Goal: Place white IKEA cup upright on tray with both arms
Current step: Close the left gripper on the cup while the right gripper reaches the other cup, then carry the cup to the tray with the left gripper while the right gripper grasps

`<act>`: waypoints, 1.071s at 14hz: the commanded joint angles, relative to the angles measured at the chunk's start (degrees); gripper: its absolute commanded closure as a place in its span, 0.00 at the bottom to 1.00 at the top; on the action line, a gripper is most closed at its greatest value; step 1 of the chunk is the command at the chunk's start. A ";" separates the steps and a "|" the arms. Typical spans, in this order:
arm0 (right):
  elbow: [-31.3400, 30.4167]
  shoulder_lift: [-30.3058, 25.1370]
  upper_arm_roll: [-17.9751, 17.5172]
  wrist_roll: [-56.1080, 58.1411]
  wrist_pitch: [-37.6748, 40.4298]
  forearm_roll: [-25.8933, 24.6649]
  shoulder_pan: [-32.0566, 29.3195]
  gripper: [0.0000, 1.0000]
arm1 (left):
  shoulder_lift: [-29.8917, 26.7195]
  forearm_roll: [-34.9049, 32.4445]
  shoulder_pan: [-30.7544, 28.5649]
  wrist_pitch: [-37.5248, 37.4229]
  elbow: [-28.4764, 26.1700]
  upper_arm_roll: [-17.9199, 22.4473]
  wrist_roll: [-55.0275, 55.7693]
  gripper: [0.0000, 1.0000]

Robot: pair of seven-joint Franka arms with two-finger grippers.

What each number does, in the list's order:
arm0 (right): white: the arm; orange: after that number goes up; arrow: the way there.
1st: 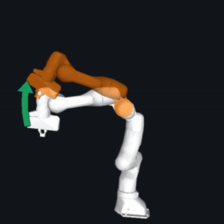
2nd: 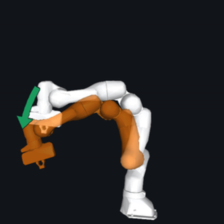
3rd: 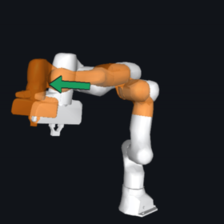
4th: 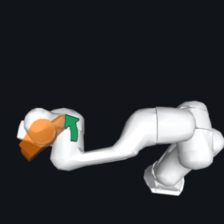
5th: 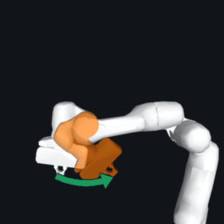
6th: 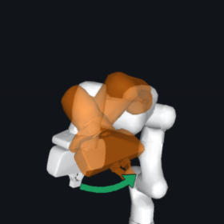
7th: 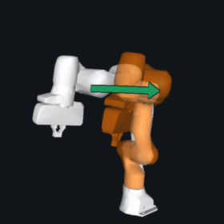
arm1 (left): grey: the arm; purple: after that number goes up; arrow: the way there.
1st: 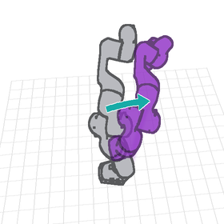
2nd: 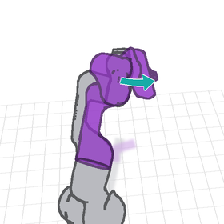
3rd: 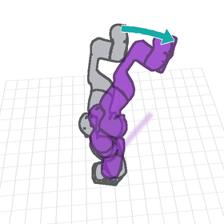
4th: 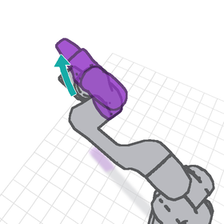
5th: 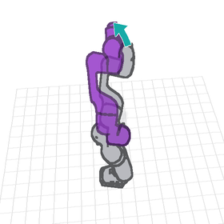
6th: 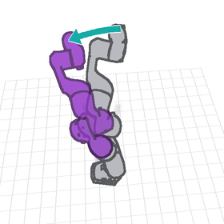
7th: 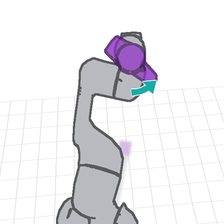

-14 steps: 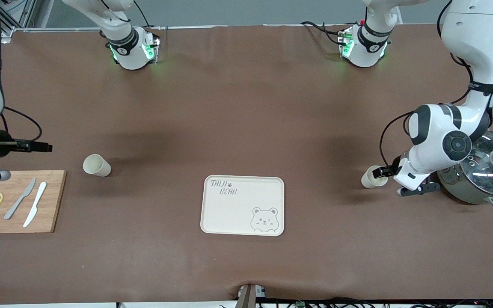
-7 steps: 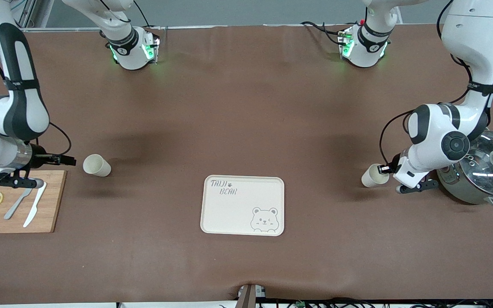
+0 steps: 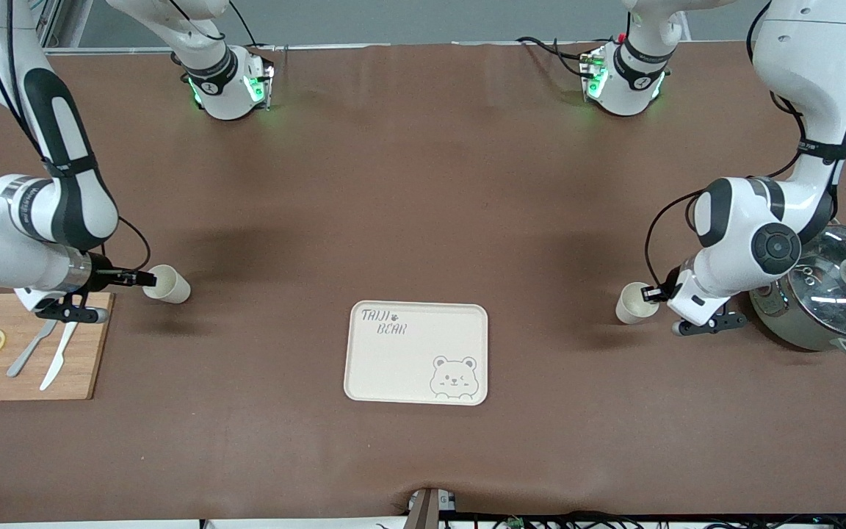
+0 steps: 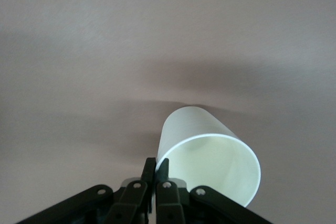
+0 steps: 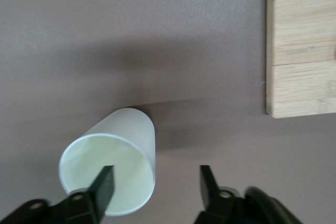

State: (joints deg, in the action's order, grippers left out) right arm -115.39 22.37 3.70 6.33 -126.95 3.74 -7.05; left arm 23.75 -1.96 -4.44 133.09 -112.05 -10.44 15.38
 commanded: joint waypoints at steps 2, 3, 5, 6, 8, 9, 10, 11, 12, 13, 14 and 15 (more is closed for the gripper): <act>-3.88 -1.01 -0.36 -0.27 -3.83 1.44 -0.16 1.00 | 0.07 0.73 2.67 -3.71 5.60 -3.62 11.38 1.00; -3.79 -1.01 -0.27 -0.27 -3.83 1.44 -0.24 1.00 | 1.29 0.73 4.77 -4.33 8.14 -3.71 14.64 1.00; -3.26 -1.01 -0.36 -0.27 -3.39 1.53 -0.33 1.00 | 4.45 0.73 9.51 -4.77 13.59 -3.62 24.20 1.00; -3.09 -1.10 -0.36 -0.27 -3.21 1.53 -0.42 1.00 | 6.55 0.73 11.54 -4.86 16.66 -3.62 28.87 1.00; -2.21 -1.45 -0.36 -0.27 -2.60 1.53 -0.33 1.00 | 11.56 0.73 15.14 -4.86 22.90 -3.62 36.35 1.00; -0.47 -1.45 -0.36 -0.27 0.10 1.53 -0.33 1.00 | 14.02 0.82 16.90 -4.86 25.72 -3.62 39.95 1.00; 2.68 -1.37 -0.36 -0.44 4.91 1.62 -0.25 1.00 | 16.13 0.73 18.40 -4.86 28.10 -3.62 43.38 1.00; 6.63 -1.28 -0.36 -1.05 10.01 1.88 -0.07 1.00 | 17.72 0.73 19.63 -4.86 30.38 -3.62 46.20 1.00; 10.59 -1.19 -0.36 -2.62 15.19 1.88 0.10 1.00 | 18.78 0.82 20.60 -4.86 32.14 -3.62 48.23 1.00; 13.76 -1.02 -0.53 -4.64 19.07 1.80 0.98 1.00 | 19.31 0.91 21.48 -4.78 32.86 -3.62 49.81 1.00; 15.53 -1.01 -0.45 -7.53 21.20 1.79 2.38 1.00 | 20.19 1.87 22.62 -4.17 33.21 -3.71 51.83 1.00; 16.77 -1.01 -0.53 -10.95 22.87 1.79 3.78 1.00 | 20.98 2.31 23.85 -4.07 34.17 -3.62 53.59 1.00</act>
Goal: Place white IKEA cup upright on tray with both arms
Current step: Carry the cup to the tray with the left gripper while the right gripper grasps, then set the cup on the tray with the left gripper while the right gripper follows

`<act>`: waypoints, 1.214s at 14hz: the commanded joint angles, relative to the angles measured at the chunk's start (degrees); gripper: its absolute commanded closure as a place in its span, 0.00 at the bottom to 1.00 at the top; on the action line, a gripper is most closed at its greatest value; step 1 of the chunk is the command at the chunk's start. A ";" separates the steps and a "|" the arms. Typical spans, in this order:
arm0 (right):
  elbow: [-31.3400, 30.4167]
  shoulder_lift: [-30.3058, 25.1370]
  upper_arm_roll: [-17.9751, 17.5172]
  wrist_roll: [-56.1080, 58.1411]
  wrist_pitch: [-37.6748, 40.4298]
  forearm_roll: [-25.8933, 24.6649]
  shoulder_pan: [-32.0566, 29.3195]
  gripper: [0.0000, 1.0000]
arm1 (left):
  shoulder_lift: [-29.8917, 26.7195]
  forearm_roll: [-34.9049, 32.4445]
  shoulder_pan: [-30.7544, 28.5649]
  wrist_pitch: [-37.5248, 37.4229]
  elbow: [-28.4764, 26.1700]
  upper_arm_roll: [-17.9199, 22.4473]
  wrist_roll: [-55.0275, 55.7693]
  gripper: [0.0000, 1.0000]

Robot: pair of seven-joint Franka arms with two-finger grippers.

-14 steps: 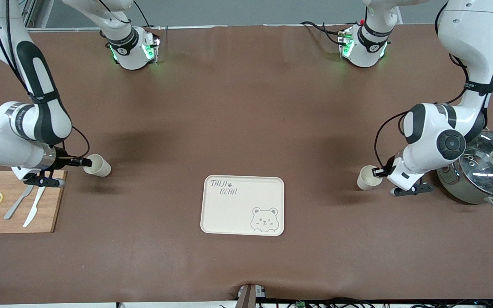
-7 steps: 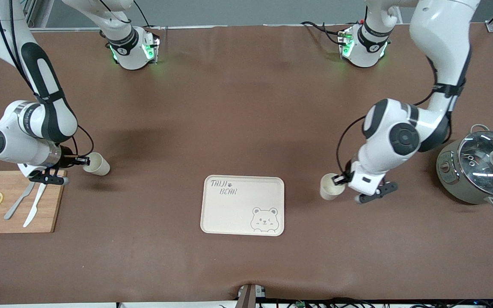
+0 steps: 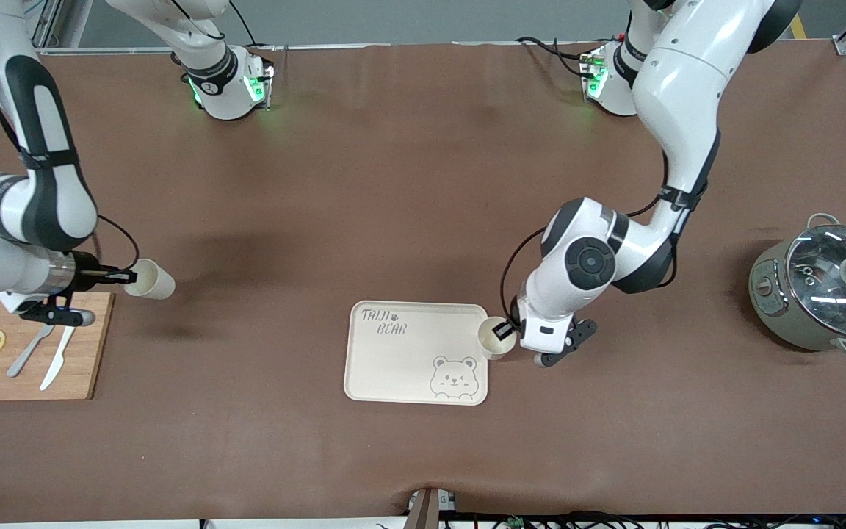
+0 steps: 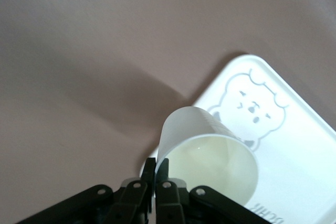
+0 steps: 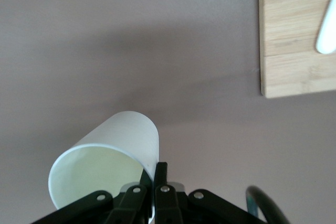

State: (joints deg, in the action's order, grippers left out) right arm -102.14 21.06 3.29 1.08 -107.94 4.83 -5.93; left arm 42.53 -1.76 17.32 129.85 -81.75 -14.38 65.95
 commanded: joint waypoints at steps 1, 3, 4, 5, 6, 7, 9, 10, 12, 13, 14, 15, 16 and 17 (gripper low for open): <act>4.83 0.30 -0.13 -8.52 5.27 0.79 4.42 1.00 | 2.90 2.11 2.45 -0.74 4.05 0.32 3.83 1.00; 8.35 0.56 -0.13 -15.45 7.03 0.88 8.55 1.00 | 4.22 2.20 3.24 -0.48 4.05 0.32 5.15 1.00; 9.14 1.78 -0.13 -19.41 6.60 0.97 10.57 1.00 | 4.84 2.20 3.68 0.13 3.97 0.32 5.33 1.00; 10.63 3.71 -0.21 -23.54 6.43 1.14 12.42 1.00 | 5.19 2.20 4.03 0.22 3.88 0.41 5.50 1.00; 13.00 6.34 -0.22 -28.45 6.16 3.40 15.13 1.00 | 5.19 2.20 3.78 0.22 3.88 0.32 5.59 0.87; 16.06 9.15 -0.13 -33.20 6.07 6.12 17.42 1.00 | 4.93 2.20 3.69 0.22 3.88 0.41 5.77 0.48; 22.39 15.13 -0.13 -41.82 5.98 8.43 20.77 1.00 | 3.97 1.76 4.73 0.22 4.05 0.76 6.73 0.00; 24.77 16.81 -0.13 -46.12 5.90 8.44 23.05 1.00 | 2.22 1.50 4.65 0.14 4.05 0.93 6.82 0.00; 25.94 17.88 -0.22 -53.86 1.97 8.52 26.30 1.00 | -0.24 1.32 3.78 -0.39 4.05 1.55 6.74 0.00; 25.94 18.14 -0.22 -56.51 -0.67 8.87 27.89 1.00 | -1.56 1.15 3.51 -0.39 3.97 2.51 6.47 0.00; 26.03 19.01 -0.22 -58.01 -2.70 9.66 29.21 1.00 | -3.05 -0.42 3.42 -0.48 3.97 3.82 6.12 0.00; 26.11 20.07 -0.22 -60.12 -5.15 10.62 31.14 1.00 | -4.46 -2.53 3.25 -0.65 3.88 4.62 6.03 0.00; 26.20 20.95 -0.22 -62.49 -7.88 10.90 32.20 1.00 | -5.69 -4.20 2.64 -1.70 3.79 4.97 5.86 0.00; 26.29 21.91 -0.22 -64.17 -10.25 10.98 33.25 1.00 | -6.49 -6.22 1.50 -3.01 3.79 4.98 5.16 0.00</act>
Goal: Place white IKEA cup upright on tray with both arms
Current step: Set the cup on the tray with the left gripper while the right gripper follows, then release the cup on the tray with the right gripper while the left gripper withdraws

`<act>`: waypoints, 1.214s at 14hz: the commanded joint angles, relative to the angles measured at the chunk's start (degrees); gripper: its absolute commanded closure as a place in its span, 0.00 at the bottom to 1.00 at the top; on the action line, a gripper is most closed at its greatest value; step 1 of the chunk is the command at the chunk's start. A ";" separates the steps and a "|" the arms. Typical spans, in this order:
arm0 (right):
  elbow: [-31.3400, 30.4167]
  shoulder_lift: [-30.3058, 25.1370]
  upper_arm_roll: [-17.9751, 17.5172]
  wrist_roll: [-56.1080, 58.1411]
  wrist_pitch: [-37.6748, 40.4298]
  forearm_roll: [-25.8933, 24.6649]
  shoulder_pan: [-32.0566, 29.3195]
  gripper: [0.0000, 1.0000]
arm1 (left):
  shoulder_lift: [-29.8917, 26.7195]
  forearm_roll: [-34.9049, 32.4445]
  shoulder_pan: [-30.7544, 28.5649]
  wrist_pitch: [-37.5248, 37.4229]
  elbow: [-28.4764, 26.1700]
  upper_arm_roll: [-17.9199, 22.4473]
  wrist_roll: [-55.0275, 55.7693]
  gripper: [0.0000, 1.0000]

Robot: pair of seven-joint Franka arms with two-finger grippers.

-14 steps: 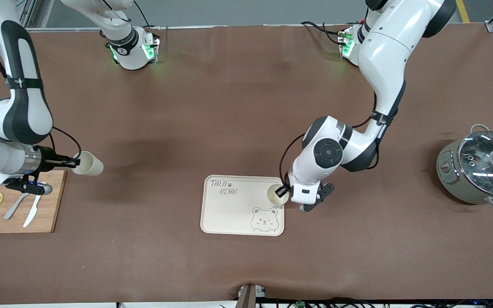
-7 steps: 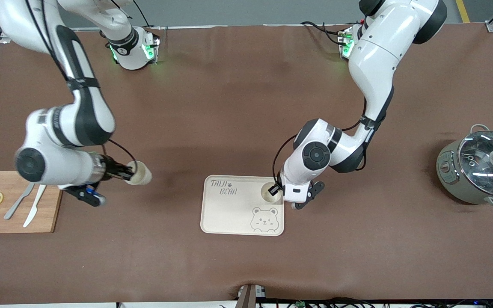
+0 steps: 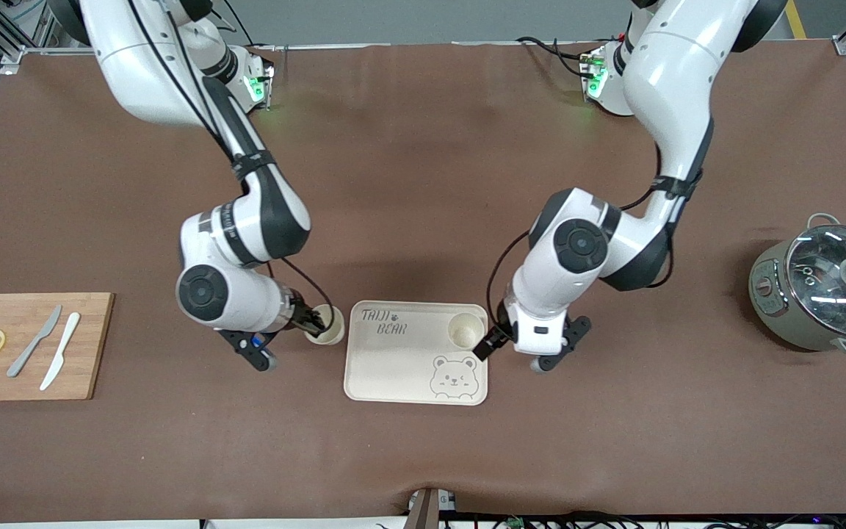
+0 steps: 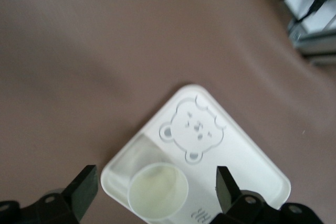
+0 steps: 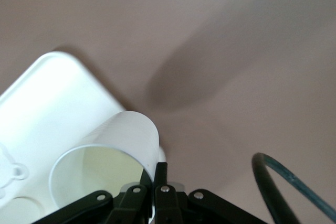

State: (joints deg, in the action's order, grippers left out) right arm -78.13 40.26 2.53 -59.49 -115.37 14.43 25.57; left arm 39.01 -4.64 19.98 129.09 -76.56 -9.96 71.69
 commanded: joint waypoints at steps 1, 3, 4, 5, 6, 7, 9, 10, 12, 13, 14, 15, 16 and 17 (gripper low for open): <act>2.28 3.76 0.54 -4.39 -4.75 1.39 3.07 1.00 | -3.93 -5.01 -2.04 -3.22 -1.48 0.55 -2.41 0.00; 2.37 5.52 0.54 -6.15 -6.79 1.39 4.40 1.00 | -6.30 -4.85 -4.58 -4.81 -2.01 0.29 -4.10 0.00; 2.37 6.14 0.54 -6.68 -6.88 1.30 5.19 1.00 | -7.70 -5.11 -5.99 -6.29 -2.88 -0.06 -5.06 0.00; 2.37 6.92 0.54 -6.95 -6.97 1.30 5.63 1.00 | -8.68 -5.03 -6.44 -8.05 -2.98 -0.06 -8.11 0.00; 2.37 7.54 0.54 -7.04 -7.06 1.39 5.63 1.00 | -9.99 -4.85 -6.88 -10.41 -2.98 0.20 -11.01 0.00; 2.37 7.72 0.54 -6.95 -7.67 1.39 5.63 0.94 | -11.40 -5.02 -8.36 -12.96 -2.89 0.03 -13.04 0.00; 2.72 7.46 0.63 -3.98 -9.07 0.78 5.81 0.00 | -14.56 -4.85 -9.43 -19.11 -2.89 -0.07 -17.52 0.00; 3.41 6.76 0.63 -1.09 -8.30 0.86 5.64 0.00 | -15.88 -5.02 -10.39 -21.83 -2.89 0.02 -21.20 0.00; 5.87 5.27 1.06 0.08 -3.66 0.86 4.84 0.00 | -18.86 -4.85 -13.37 -26.58 -2.98 -0.06 -30.16 0.00; 8.23 5.09 1.33 0.08 0.72 0.60 4.67 0.00 | -20.36 -4.67 -14.95 -29.65 -2.89 -0.15 -34.12 0.00; 11.74 4.91 2.20 0.08 5.98 0.69 3.71 0.00 | -21.77 -4.50 -15.75 -32.21 -2.98 -0.15 -37.55 0.00; 14.90 4.82 2.56 0.08 11.78 0.69 2.57 0.00 | -23.00 -4.50 -16.20 -34.15 -2.89 -0.07 -39.59 0.00; 16.50 3.87 2.56 0.08 15.84 0.69 1.17 0.00 | -24.23 -4.32 -17.33 -34.95 -2.98 -0.15 -41.61 0.00; 16.60 2.03 2.65 0.43 17.71 0.69 -0.41 0.00 | -25.37 -4.23 -18.65 -35.48 -3.15 -0.24 -43.28 0.00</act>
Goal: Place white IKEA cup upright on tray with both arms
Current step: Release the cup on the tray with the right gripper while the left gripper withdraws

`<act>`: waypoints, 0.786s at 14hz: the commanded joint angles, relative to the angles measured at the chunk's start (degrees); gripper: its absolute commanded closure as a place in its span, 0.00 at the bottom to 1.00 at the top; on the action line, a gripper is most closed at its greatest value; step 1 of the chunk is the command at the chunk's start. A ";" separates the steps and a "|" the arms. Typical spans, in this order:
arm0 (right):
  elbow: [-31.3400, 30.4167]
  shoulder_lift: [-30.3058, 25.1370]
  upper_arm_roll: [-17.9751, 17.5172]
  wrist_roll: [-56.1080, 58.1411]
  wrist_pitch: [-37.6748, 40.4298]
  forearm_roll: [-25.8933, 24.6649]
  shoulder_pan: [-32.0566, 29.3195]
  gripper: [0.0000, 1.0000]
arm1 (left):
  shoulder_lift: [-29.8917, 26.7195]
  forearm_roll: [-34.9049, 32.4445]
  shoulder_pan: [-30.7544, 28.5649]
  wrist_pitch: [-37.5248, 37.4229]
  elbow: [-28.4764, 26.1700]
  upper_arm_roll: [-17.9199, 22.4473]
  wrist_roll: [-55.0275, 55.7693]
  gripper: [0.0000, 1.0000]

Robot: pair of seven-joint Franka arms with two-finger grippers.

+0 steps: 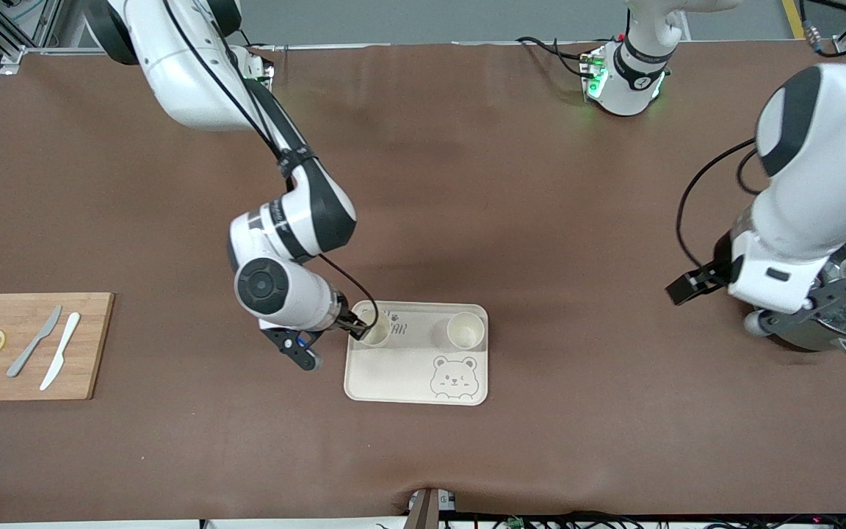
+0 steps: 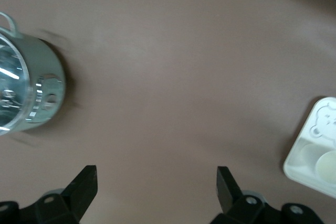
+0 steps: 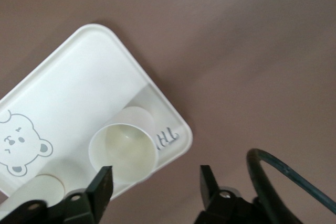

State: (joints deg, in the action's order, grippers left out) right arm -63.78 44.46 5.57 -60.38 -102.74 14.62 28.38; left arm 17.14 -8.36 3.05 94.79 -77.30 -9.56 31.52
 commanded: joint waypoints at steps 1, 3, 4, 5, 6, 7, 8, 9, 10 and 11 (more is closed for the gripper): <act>1.56 -5.76 -0.56 3.93 6.49 0.33 -4.81 0.00 | -4.30 -0.51 -1.99 -2.75 -2.42 -0.63 -5.05 0.00; -2.13 -11.22 -0.56 11.39 11.31 -0.38 -8.59 0.00 | -6.23 -0.51 -2.08 -6.09 -2.42 -0.46 -8.31 0.00; -4.14 -14.20 -0.56 13.43 12.81 -0.38 -10.17 0.00 | -6.85 -0.51 -2.43 -7.59 -2.42 -0.54 -9.19 0.00; -7.03 -17.45 -0.56 15.19 13.35 -1.16 -10.71 0.00 | -7.81 -0.17 -3.05 -8.99 -2.42 -0.63 -11.11 0.00; -10.89 -20.96 -0.56 18.69 13.27 -3.26 -11.50 0.00 | -8.78 1.06 -3.31 -10.31 -2.42 -0.54 -13.22 0.00; -13.89 -23.95 -0.56 23.24 13.18 -5.11 -12.81 0.00 | -9.57 2.46 -4.19 -11.54 -2.42 -0.54 -14.81 0.00; -16.44 -26.77 -0.56 27.55 13.09 -6.60 -13.35 0.00 | -10.45 4.74 -6.02 -11.99 -2.94 -0.63 -17.87 0.00; -18.12 -29.15 -0.56 30.56 13.00 -8.79 -13.79 0.00 | -11.76 8.07 -8.13 -11.99 -4.60 -0.54 -21.99 0.00; -19.27 -31.08 -0.56 34.94 13.09 -10.56 -15.36 0.00 | -12.99 10.54 -10.50 -11.91 -5.83 -0.54 -23.68 0.00; -20.24 -32.76 -0.56 41.16 13.09 -10.75 -17.20 0.00 | -13.70 11.17 -11.04 -11.99 -6.19 -0.63 -23.53 0.00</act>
State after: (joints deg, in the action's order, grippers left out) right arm -77.61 17.86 6.00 -27.79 -88.22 5.51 14.28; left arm 6.82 -0.19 -4.93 82.73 -79.95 -9.61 10.64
